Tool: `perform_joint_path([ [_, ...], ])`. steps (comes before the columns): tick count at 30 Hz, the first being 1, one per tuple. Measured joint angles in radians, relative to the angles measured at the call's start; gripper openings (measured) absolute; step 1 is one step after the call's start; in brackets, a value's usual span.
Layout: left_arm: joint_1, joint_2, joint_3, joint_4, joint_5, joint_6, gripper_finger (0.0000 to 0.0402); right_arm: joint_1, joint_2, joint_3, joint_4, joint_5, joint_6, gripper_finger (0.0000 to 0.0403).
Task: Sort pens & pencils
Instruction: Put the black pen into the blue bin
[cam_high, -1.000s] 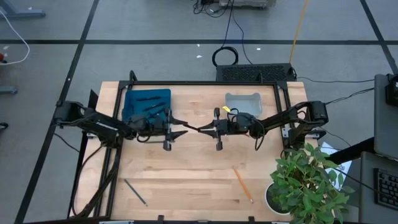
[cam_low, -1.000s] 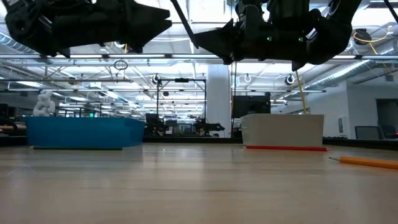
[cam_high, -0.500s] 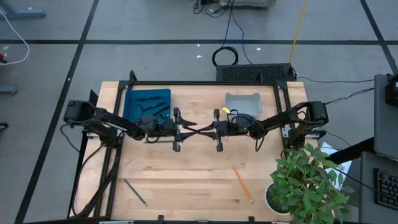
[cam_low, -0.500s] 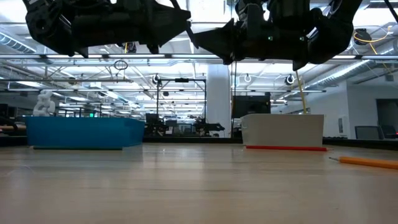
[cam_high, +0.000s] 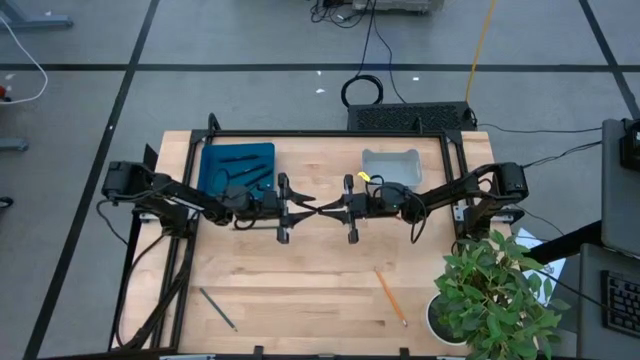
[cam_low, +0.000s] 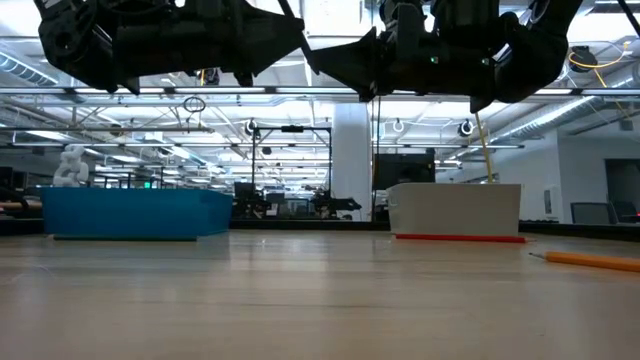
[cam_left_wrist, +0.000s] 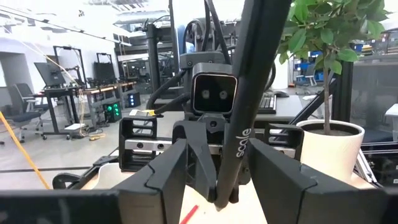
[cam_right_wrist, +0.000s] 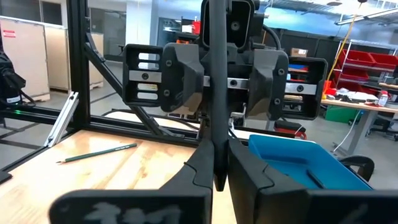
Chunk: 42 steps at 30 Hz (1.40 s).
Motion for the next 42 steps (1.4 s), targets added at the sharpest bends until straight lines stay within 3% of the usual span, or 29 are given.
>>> perform_joint_path([
  [4, 0.000, 0.000, 0.000, 0.002, 0.000, 0.000, 0.0156, 0.000, 0.000, 0.000, 0.000, 0.000, 0.000, 0.0013],
  [14, -0.016, 0.000, 0.000, 0.007, 0.008, 0.036, 0.0027, -0.001, 0.000, 0.000, 0.001, 0.005, 0.003, 0.0013],
  [23, -0.025, 0.000, -0.001, 0.018, -0.003, 0.042, 0.0035, 0.000, 0.000, 0.000, 0.002, 0.004, 0.004, 0.0014],
  [27, -0.026, -0.011, -0.001, -0.020, -0.036, 0.043, 0.0028, 0.000, 0.000, 0.000, -0.013, 0.031, 0.031, 0.0065],
  [31, -0.021, -0.078, -0.001, -0.141, -0.058, 0.045, 0.0028, 0.000, 0.000, 0.000, -0.031, 0.118, 0.022, 0.0141],
  [35, -0.012, -0.207, -0.001, -0.383, -0.100, 0.033, 0.0028, 0.000, -0.007, -0.016, -0.030, 0.132, 0.002, 0.0203],
  [42, 0.027, -0.487, -0.001, -0.858, -0.112, -0.008, 0.0028, 0.003, -0.096, -0.086, -0.028, 0.131, 0.005, 0.0240],
])
